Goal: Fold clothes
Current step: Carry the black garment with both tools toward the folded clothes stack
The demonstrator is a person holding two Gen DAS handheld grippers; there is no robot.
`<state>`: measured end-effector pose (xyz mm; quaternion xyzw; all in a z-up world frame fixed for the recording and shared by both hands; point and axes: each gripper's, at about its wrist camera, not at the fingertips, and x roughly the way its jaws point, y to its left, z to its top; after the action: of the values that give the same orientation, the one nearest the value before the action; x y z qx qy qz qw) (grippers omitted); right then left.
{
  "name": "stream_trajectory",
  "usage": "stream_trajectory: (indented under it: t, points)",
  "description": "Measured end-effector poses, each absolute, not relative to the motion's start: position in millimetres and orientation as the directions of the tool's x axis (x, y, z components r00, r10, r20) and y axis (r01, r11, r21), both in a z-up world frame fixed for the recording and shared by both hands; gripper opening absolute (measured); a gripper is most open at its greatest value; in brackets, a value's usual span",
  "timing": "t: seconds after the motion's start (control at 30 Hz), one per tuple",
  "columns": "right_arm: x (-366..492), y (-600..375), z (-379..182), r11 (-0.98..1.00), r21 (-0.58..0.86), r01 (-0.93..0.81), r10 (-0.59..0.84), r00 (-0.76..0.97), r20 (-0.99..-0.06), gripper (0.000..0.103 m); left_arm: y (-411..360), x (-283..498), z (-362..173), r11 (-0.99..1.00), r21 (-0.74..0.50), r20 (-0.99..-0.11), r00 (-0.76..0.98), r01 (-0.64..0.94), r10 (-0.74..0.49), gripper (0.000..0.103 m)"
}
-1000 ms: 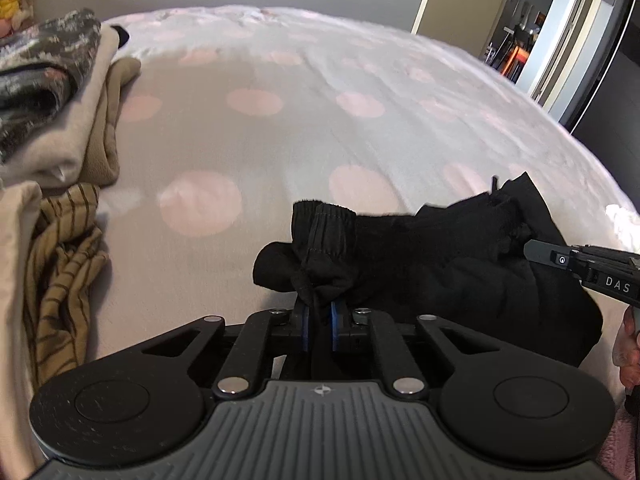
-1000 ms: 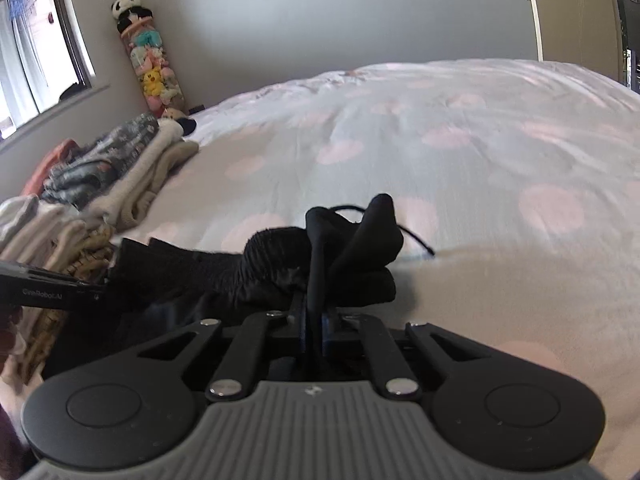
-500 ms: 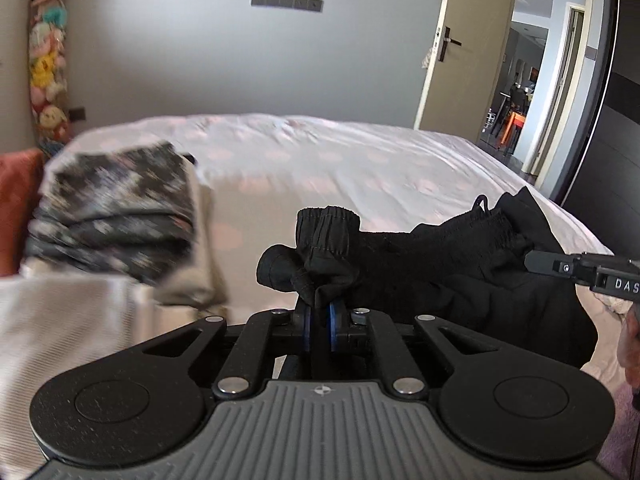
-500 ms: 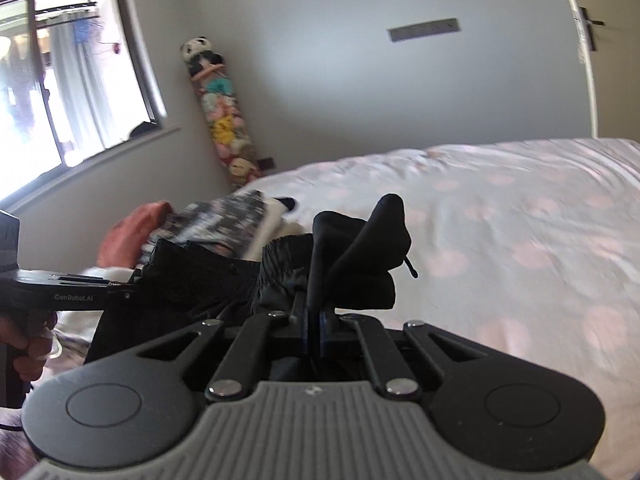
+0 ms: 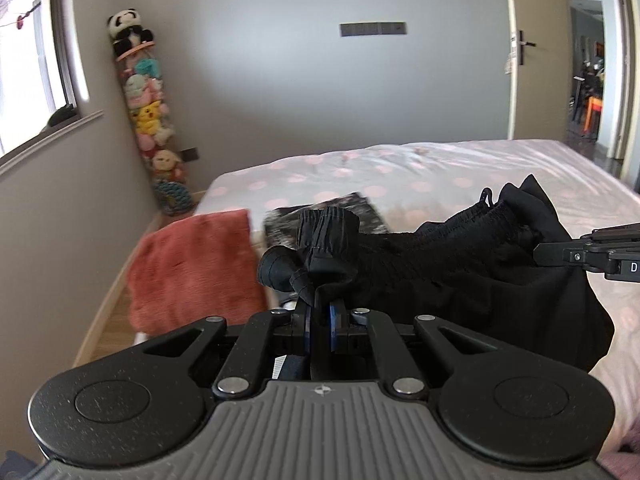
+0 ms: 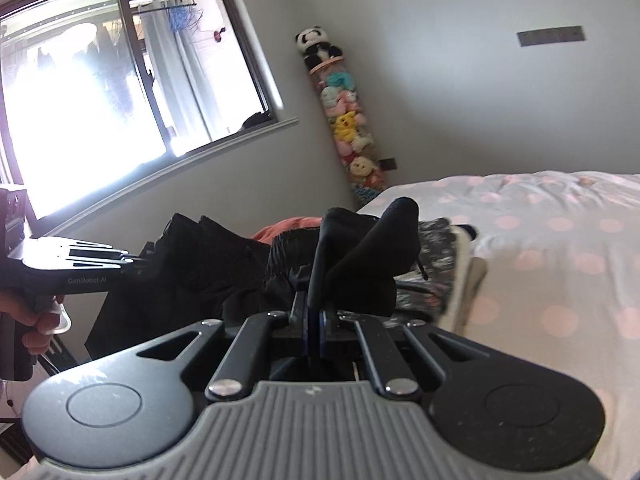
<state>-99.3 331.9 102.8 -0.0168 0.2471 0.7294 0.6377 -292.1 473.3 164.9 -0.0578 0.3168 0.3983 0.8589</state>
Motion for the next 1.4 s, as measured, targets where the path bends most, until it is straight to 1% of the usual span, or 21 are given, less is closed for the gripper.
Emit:
stream_trajectory:
  t: [0.2,0.37,0.6,0.83,0.9,0.97,1.0,1.03,1.13,1.17,1.23,1.27,1.4]
  points:
    - [-141.6,368.8,90.0,-0.088,0.379,-0.921,0.893,-0.242,-0.38,0.006,506.0,-320.5,155.8,0.641,0.169,-0.625,0.421,-0.749,0.657,0.006]
    - [-151.0,390.9,67.5,-0.057,0.4,-0.915,0.875,-0.239,-0.422,0.006,529.6,-328.0,132.1,0.645,0.154,-0.659,0.409,-0.748,0.631,0.006]
    - [-133.5,419.4,38.8,0.008,0.416,-0.909,0.852,-0.212,-0.478,0.007,554.8,-329.2,89.7,0.647,0.103,-0.7,0.407,-0.756,0.587,0.007]
    - [-121.4,437.9,9.7,0.041,0.432,-0.901,0.822,-0.216,-0.527,0.007,572.5,-333.6,52.3,0.632,0.056,-0.738,0.394,-0.773,0.548,0.009]
    - [-119.3,442.3,1.1,0.046,0.438,-0.898,0.812,-0.222,-0.539,0.008,574.9,-334.1,44.5,0.627,0.048,-0.744,0.391,-0.778,0.542,0.01]
    - [-117.0,445.1,-5.9,0.05,0.447,-0.893,0.805,-0.228,-0.547,0.012,577.0,-334.5,39.2,0.619,0.038,-0.746,0.39,-0.784,0.54,0.012]
    - [-115.6,446.0,-8.9,0.055,0.453,-0.89,0.802,-0.231,-0.55,0.016,576.8,-335.0,39.3,0.617,0.04,-0.744,0.389,-0.786,0.543,0.012]
    - [-114.2,446.8,-11.8,0.059,0.458,-0.887,0.8,-0.233,-0.553,0.023,576.6,-335.5,39.5,0.614,0.041,-0.743,0.387,-0.788,0.546,0.014]
    - [-104.9,441.0,-11.9,0.084,0.479,-0.874,0.804,-0.225,-0.551,0.033,574.2,-338.9,44.2,0.612,0.056,-0.739,0.38,-0.789,0.557,0.023]
    - [-101.6,437.1,-8.8,0.088,0.478,-0.874,0.81,-0.216,-0.545,0.035,573.9,-341.7,48.0,0.611,0.053,-0.738,0.381,-0.79,0.557,0.025]
    - [-95.9,428.6,-1.3,0.096,0.465,-0.88,0.825,-0.191,-0.531,0.037,572.2,-347.5,56.4,0.599,0.058,-0.73,0.375,-0.799,0.571,0.035]
    - [-93.5,424.0,3.2,0.1,0.454,-0.885,0.834,-0.175,-0.524,0.038,570.6,-350.4,61.0,0.588,0.064,-0.723,0.369,-0.806,0.585,0.037]
    - [-86.7,403.9,21.0,0.121,0.405,-0.906,0.863,-0.105,-0.493,0.038,548.4,-359.9,76.1,0.59,0.058,-0.69,0.396,-0.805,0.607,0.041]
